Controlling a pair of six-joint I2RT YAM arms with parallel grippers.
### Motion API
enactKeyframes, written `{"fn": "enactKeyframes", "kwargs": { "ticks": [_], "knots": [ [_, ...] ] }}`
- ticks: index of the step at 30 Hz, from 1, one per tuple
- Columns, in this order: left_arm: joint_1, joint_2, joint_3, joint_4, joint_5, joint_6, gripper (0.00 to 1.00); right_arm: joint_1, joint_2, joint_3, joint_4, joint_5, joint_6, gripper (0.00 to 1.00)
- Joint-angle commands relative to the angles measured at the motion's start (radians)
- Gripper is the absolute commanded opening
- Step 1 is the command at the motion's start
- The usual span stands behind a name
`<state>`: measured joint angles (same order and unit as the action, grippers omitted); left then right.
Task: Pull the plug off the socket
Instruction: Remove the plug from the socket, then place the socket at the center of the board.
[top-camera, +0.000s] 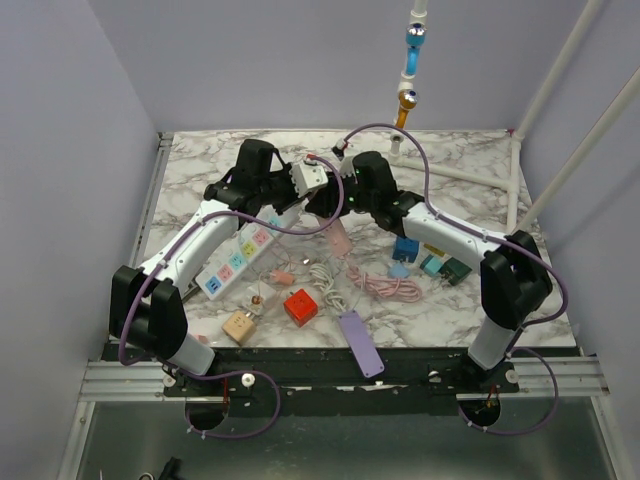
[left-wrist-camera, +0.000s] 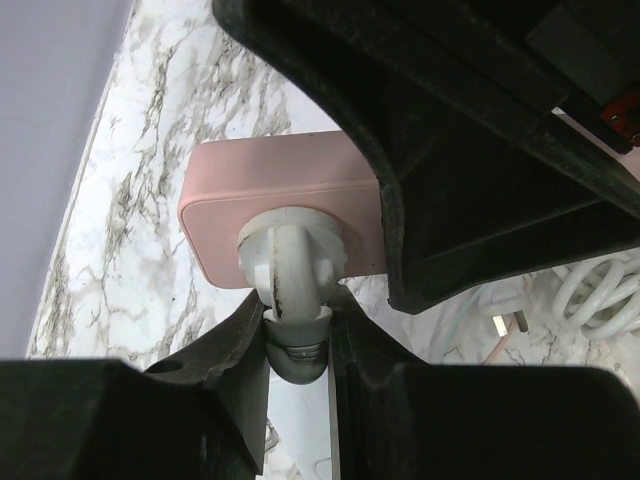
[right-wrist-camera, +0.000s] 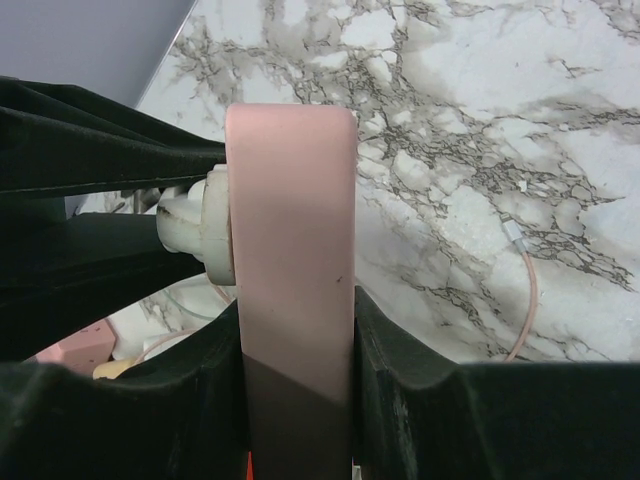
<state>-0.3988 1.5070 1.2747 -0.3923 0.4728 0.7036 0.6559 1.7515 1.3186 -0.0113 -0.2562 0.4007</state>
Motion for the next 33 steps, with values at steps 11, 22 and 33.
{"fn": "enactKeyframes", "kwargs": {
  "ticks": [11,22,33],
  "knots": [
    [-0.011,-0.096,0.041,-0.070,0.172,-0.027,0.00,-0.148,0.082,-0.065,-0.007,0.158,0.031,0.01],
    [-0.020,-0.091,0.072,-0.050,0.130,-0.077,0.00,-0.150,0.106,-0.024,-0.024,0.130,0.013,0.01],
    [0.107,0.161,0.347,-0.024,-0.100,-0.154,0.00,-0.150,0.183,0.128,-0.043,0.175,-0.027,0.01]
  ]
}}
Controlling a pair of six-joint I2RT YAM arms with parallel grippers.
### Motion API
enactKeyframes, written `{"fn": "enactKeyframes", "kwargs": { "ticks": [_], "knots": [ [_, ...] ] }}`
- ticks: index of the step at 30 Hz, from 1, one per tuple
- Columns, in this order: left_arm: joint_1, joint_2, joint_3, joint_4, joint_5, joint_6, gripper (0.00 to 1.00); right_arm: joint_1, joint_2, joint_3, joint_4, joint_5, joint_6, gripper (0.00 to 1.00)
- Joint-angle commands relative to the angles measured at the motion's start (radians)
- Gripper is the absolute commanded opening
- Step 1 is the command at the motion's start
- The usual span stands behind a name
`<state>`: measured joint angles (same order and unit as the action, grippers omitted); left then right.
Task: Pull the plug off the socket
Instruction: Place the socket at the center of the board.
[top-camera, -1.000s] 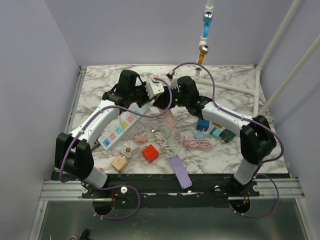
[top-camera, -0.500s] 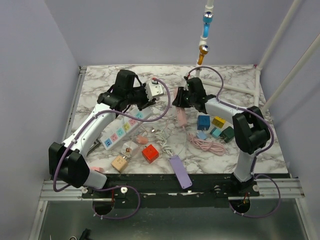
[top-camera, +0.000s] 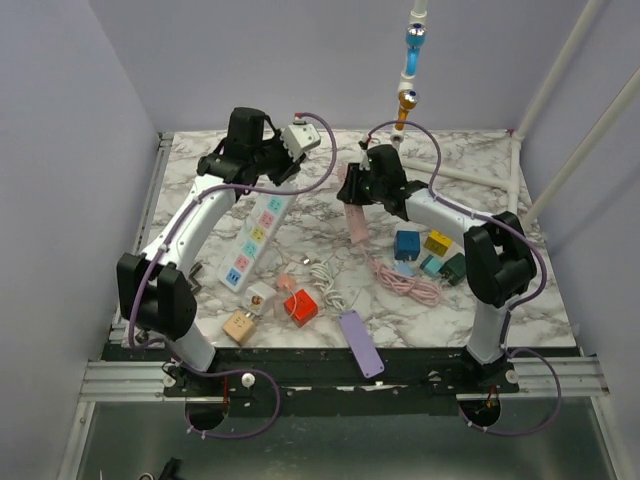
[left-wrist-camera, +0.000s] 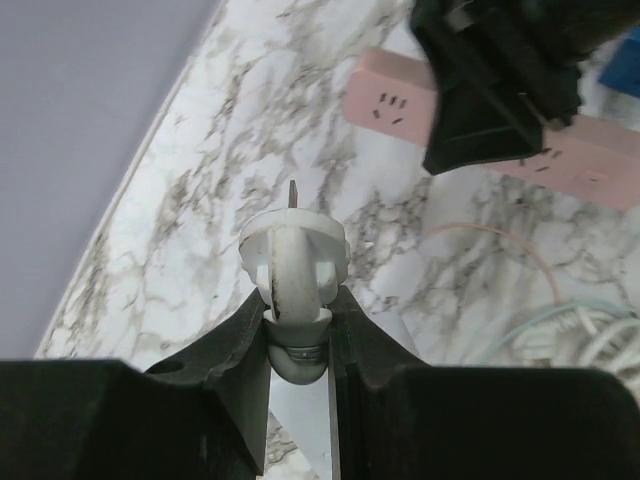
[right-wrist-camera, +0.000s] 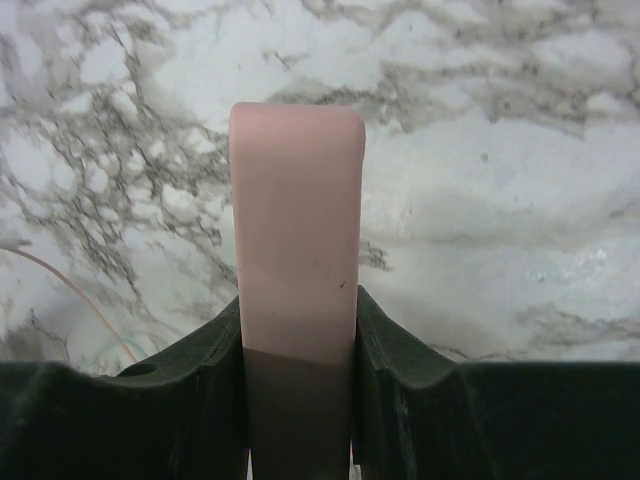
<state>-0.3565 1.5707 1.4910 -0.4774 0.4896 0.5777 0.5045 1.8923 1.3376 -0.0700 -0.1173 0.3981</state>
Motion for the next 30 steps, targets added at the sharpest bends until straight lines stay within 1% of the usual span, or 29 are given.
{"fn": "enactKeyframes", "kwargs": {
  "ticks": [1,4,7,8,12,14,15,16,17,20,23,26,30],
  "knots": [
    [0.077,0.124,0.157,0.058,-0.125,-0.018,0.00,0.001,0.061,0.133,0.014,0.041,-0.026,0.01],
    [0.094,0.209,0.250,0.045,-0.160,0.016,0.00,0.002,0.128,0.229,-0.005,0.052,-0.038,0.01],
    [0.104,0.292,0.355,0.027,-0.189,0.015,0.00,0.001,0.197,0.320,-0.036,0.072,-0.051,0.01],
    [0.108,0.323,0.385,0.022,-0.201,0.007,0.00,0.002,0.223,0.348,-0.048,0.080,-0.053,0.03],
    [0.110,0.428,0.475,-0.007,-0.237,-0.010,0.00,0.002,0.288,0.377,-0.063,0.090,-0.053,0.13],
    [0.110,0.468,0.492,-0.005,-0.261,-0.016,0.00,0.002,0.309,0.376,-0.061,0.097,-0.050,0.24],
    [0.110,0.488,0.505,-0.005,-0.274,-0.017,0.00,0.002,0.317,0.378,-0.059,0.101,-0.047,0.28],
    [0.111,0.509,0.526,-0.013,-0.288,-0.016,0.03,0.001,0.323,0.378,-0.055,0.102,-0.048,0.31],
    [0.112,0.528,0.553,-0.036,-0.290,-0.016,0.08,0.002,0.325,0.375,-0.049,0.102,-0.046,0.37],
    [0.113,0.577,0.619,-0.094,-0.290,-0.025,0.34,0.002,0.340,0.387,-0.045,0.112,-0.046,0.49],
    [0.112,0.582,0.590,-0.096,-0.284,-0.027,0.47,0.002,0.359,0.410,-0.058,0.113,-0.043,0.58],
    [0.113,0.575,0.547,-0.090,-0.280,-0.034,0.55,0.002,0.372,0.425,-0.066,0.112,-0.034,0.66],
    [0.113,0.571,0.537,-0.113,-0.275,-0.036,0.58,0.002,0.370,0.434,-0.080,0.112,-0.025,0.76]
  ]
}}
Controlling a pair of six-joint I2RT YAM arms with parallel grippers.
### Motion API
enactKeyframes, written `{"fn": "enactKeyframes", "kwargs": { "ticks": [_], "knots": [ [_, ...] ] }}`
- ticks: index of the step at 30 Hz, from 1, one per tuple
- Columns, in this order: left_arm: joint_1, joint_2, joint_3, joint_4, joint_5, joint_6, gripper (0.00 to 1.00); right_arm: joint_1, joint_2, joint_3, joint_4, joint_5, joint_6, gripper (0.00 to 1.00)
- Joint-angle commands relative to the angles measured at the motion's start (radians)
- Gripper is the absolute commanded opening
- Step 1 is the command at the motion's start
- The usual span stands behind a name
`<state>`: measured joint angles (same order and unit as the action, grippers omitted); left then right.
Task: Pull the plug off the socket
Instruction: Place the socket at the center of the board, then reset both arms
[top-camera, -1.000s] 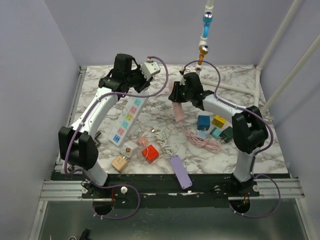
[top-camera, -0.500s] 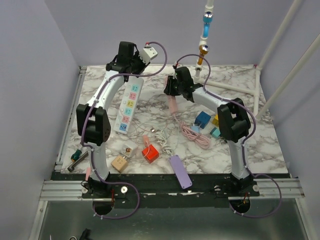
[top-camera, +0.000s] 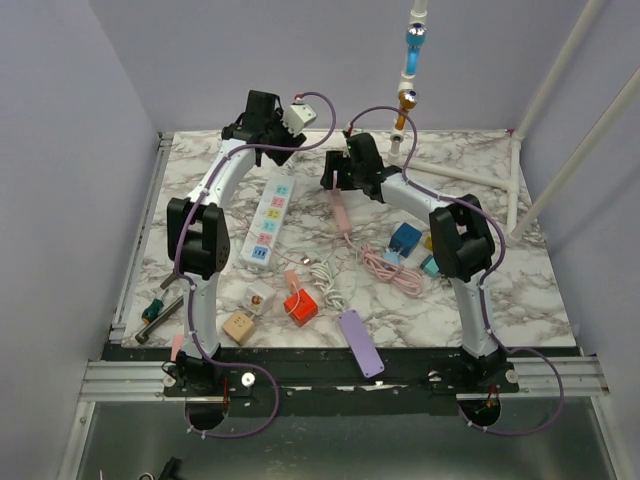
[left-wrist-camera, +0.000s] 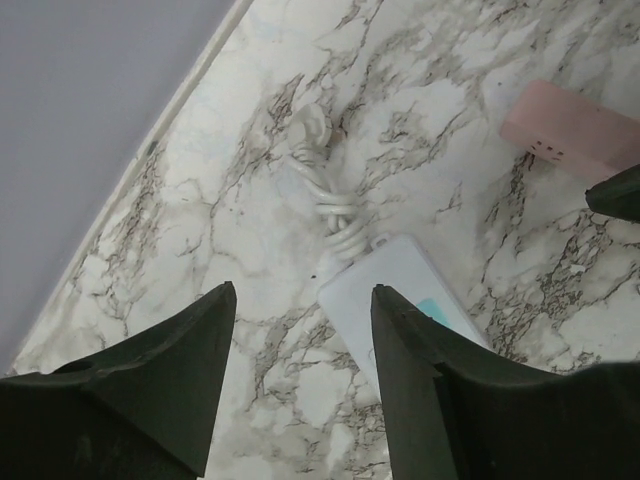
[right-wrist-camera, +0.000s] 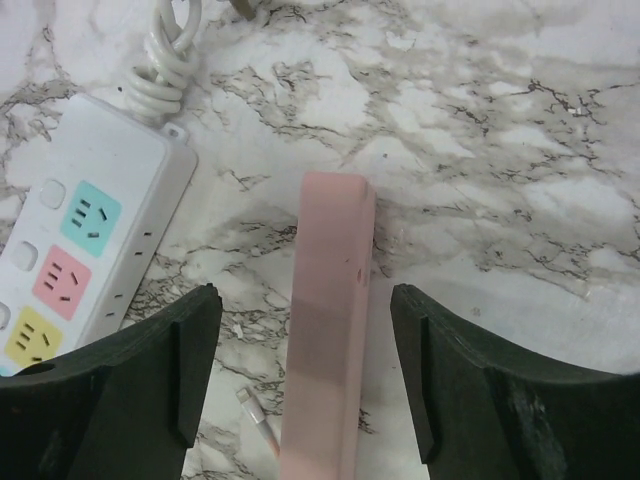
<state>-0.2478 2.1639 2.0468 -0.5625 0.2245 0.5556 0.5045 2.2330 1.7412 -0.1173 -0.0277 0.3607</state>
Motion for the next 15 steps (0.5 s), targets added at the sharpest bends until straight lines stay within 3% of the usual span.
{"fn": "enactKeyframes", "kwargs": {
  "ticks": [1,4,6,15],
  "knots": [
    [0.004,-0.026,-0.020,-0.034,-0.004,-0.016,0.60,0.002,0.020,0.024,-0.032,0.023,0.012,0.80],
    [0.004,-0.069,-0.037,-0.052,0.012,-0.035,0.72,0.002,-0.026,0.004,-0.032,0.056,0.007,0.94],
    [0.004,-0.119,-0.071,-0.045,0.028,-0.063,0.98,0.002,-0.075,-0.032,-0.025,0.057,0.003,1.00],
    [0.032,-0.383,-0.184,-0.103,0.169,-0.319,0.98,0.001,-0.409,-0.327,0.018,0.062,0.034,1.00]
  ]
}}
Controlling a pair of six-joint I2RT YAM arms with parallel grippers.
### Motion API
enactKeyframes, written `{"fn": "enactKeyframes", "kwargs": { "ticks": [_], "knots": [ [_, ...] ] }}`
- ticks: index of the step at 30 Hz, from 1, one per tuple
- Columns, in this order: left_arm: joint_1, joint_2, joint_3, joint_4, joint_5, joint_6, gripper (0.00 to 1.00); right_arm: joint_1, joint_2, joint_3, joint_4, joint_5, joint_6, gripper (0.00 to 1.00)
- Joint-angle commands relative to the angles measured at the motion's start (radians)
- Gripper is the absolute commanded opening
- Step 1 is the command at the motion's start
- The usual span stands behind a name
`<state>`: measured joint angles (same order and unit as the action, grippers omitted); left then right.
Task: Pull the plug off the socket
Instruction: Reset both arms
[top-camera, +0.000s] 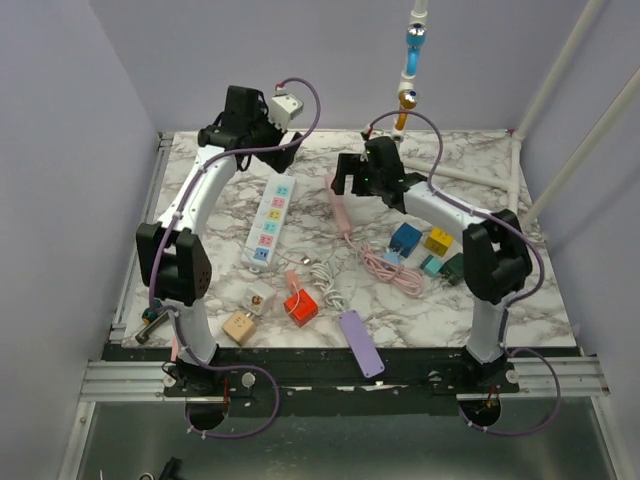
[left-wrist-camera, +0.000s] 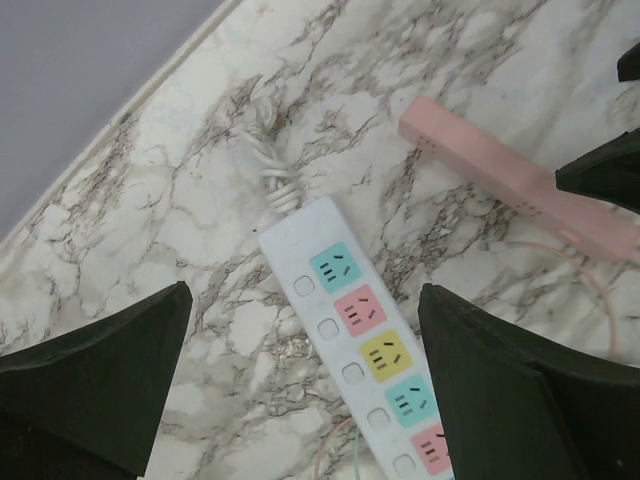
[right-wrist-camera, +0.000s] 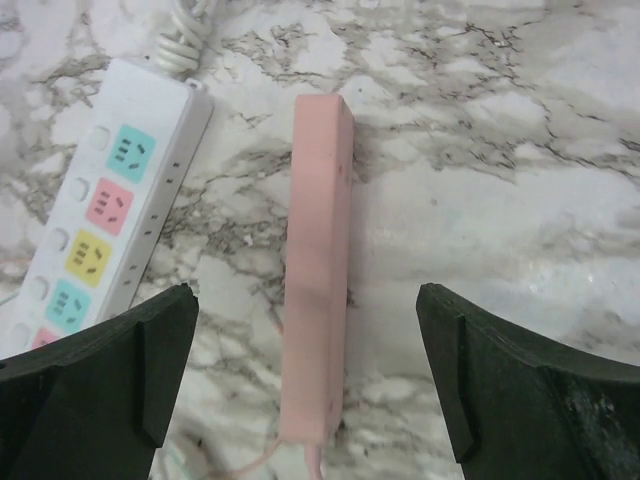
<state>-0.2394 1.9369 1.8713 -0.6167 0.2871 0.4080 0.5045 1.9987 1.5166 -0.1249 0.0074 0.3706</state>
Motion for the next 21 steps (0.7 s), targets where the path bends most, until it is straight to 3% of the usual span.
{"fn": "enactKeyframes", "kwargs": {
  "ticks": [1,9,16,21],
  "knots": [
    [0.032,-0.177,-0.013,-0.075,0.120,-0.201,0.99,0.001,-0.214,-0.134,0.025,0.030,0.027,1.00],
    [0.137,-0.478,-0.304,-0.093,0.246,-0.310,0.98,-0.065,-0.550,-0.363,-0.083,0.103,0.068,1.00],
    [0.221,-0.681,-0.597,0.006,0.161,-0.282,0.99,-0.343,-0.719,-0.495,-0.132,0.055,0.186,1.00],
    [0.325,-0.689,-0.649,0.001,0.210,-0.268,0.99,-0.533,-0.709,-0.511,-0.169,0.006,0.253,1.00]
  ]
}}
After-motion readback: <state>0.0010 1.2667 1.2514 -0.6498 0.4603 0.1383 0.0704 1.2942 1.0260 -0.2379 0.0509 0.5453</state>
